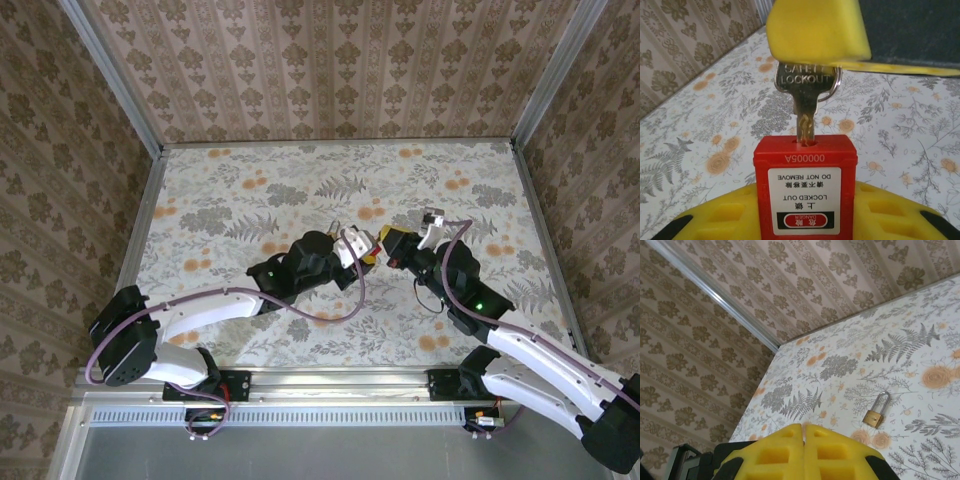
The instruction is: Unlock with the key
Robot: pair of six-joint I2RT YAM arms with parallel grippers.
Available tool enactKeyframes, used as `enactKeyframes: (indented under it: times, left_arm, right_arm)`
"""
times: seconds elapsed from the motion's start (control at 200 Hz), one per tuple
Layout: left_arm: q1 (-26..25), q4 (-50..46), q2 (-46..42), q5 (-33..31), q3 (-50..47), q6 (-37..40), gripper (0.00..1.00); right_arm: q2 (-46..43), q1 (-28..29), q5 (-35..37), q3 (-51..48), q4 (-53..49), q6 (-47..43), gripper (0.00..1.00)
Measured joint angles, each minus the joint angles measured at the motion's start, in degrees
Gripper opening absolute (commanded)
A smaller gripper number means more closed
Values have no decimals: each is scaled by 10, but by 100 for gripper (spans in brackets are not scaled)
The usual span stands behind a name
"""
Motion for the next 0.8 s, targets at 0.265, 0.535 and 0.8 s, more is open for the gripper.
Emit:
enactKeyframes:
  times: [0.265,0.535,0.8]
  left_arm:
    - [17,-35,-30,53,4,-21,32]
    - [38,-47,-47,91,8,-37,31]
    - [63,-73,-47,122,9,-64,31]
  right_arm:
    - [4,0,-47,-4,31,-21,0]
    - [19,0,-71,-9,89,-20,0]
    - [68,0,-85,-9,130,-20,0]
